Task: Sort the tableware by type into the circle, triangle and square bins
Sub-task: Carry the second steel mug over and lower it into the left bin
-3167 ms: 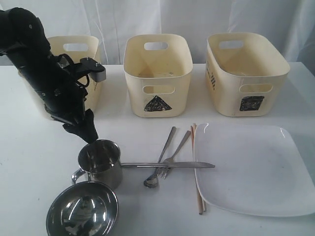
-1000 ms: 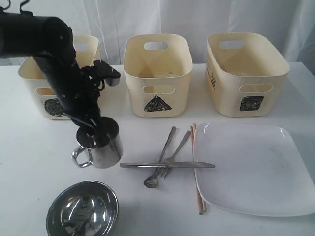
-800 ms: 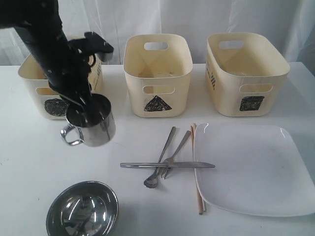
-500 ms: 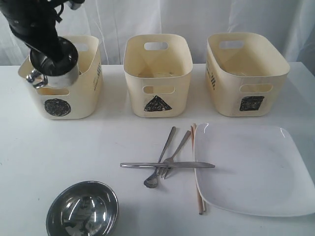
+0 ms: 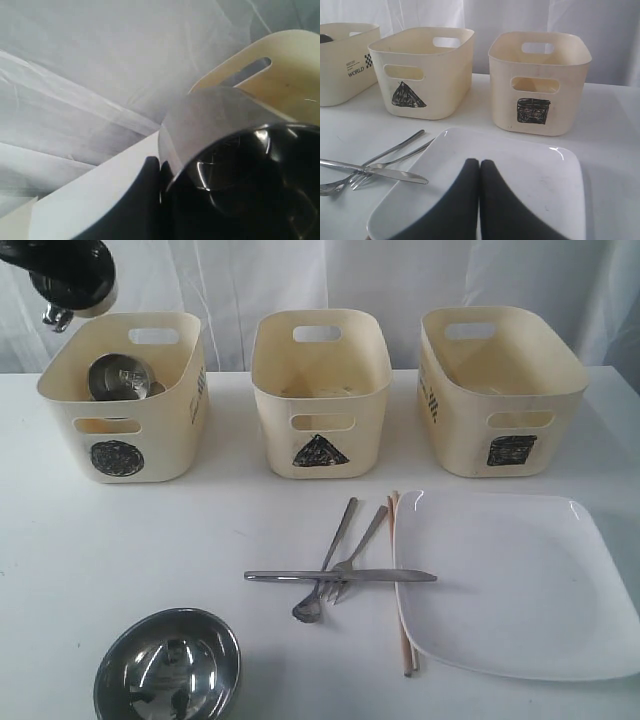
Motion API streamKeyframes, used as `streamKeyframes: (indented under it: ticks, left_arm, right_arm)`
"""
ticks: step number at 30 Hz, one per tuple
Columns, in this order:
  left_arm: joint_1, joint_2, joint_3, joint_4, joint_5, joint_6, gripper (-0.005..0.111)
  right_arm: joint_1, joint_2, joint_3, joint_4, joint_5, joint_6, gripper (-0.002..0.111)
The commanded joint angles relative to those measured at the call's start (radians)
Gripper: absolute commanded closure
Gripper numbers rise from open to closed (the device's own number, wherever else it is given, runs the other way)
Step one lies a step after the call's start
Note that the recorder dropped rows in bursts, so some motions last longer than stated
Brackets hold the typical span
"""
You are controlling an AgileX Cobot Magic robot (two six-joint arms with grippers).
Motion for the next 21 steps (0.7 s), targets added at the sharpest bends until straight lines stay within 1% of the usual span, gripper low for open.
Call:
streamKeyframes:
  ticks: [1,5,14,16,21]
  left_arm:
    - [0.028,0.053,-0.007,-0.011,-0.15,-0.065,0.107]
    - [0.036,0.123,-0.007,-0.011,-0.221,-0.114,0.107]
    - [0.037,0.241,-0.008,-0.009,-0.236,-0.121,0.106]
    - [0.037,0.254,-0.008,-0.012,-0.236,-0.123,0.099]
    - [0.037,0.266,-0.008,-0.013,-0.23,-0.18,0.07]
  right_arm:
    - [-0.006,-0.007,0.007,-0.004,-0.008,0.004,0.108]
    - [-0.006,-0.007,0.007,-0.004,-0.008,0.004,0.108]
    - [-0.006,-0.007,0.007,-0.004,-0.008,0.004,0.108]
    - [-0.006,-0.007,0.007,-0.004,-0.008,0.004,0.108]
    - [-0.006,-0.007,0.007,-0.004,-0.008,0.004,0.108]
